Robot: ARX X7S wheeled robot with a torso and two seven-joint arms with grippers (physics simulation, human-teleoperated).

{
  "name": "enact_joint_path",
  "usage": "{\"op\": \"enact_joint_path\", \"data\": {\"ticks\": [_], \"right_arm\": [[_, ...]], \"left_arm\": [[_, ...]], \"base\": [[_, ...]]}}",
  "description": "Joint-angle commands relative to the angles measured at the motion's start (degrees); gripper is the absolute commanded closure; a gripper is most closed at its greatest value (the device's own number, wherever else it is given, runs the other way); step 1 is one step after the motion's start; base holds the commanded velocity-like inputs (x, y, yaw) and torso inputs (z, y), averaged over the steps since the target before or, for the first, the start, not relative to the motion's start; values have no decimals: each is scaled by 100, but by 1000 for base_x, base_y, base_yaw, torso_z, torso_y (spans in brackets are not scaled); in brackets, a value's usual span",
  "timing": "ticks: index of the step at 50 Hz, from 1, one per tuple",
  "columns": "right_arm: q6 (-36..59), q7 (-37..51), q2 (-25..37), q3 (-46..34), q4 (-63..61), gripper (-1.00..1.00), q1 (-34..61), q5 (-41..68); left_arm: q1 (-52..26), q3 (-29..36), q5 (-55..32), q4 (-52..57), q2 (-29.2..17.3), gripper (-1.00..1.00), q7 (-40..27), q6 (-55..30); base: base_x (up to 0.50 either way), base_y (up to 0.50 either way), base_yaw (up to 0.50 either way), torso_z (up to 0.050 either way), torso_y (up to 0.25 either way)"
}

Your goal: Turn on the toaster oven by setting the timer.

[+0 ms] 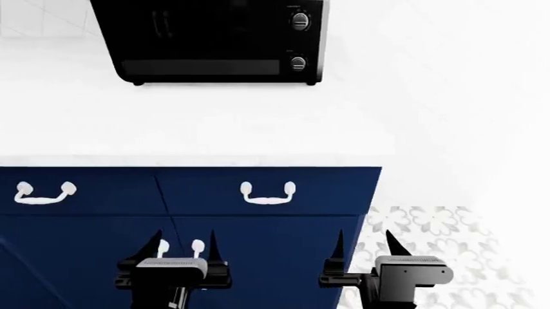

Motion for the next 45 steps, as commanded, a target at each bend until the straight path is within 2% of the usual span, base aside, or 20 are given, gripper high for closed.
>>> {"op": "enact_joint_path", "data": {"ticks": [1, 11, 12, 22, 45], "right_arm": [[-36, 186, 105, -161, 43, -100, 19, 12], [-42, 216, 170, -234, 63, -100, 29, 153], [-31, 117, 145, -181, 71, -100, 34, 392], [-42, 217, 213, -280, 98, -100, 44, 374], [-70, 365, 334, -439, 106, -100, 83, 540]], "left_arm": [[22, 128, -82, 38, -120, -100, -137, 41], [3, 204, -152, 40, -198, -100, -206, 40], [9, 222, -148, 47, -211, -100, -205, 42], [34, 297, -186, 82, -283, -100, -294, 74], [36, 457, -300, 98, -429, -100, -401, 98]], "base": [[0, 500, 0, 0, 0], [0, 500, 0, 0, 0], [0, 0, 0, 0, 0], [0, 0, 0, 0, 0], [0, 0, 0, 50, 0]]}}
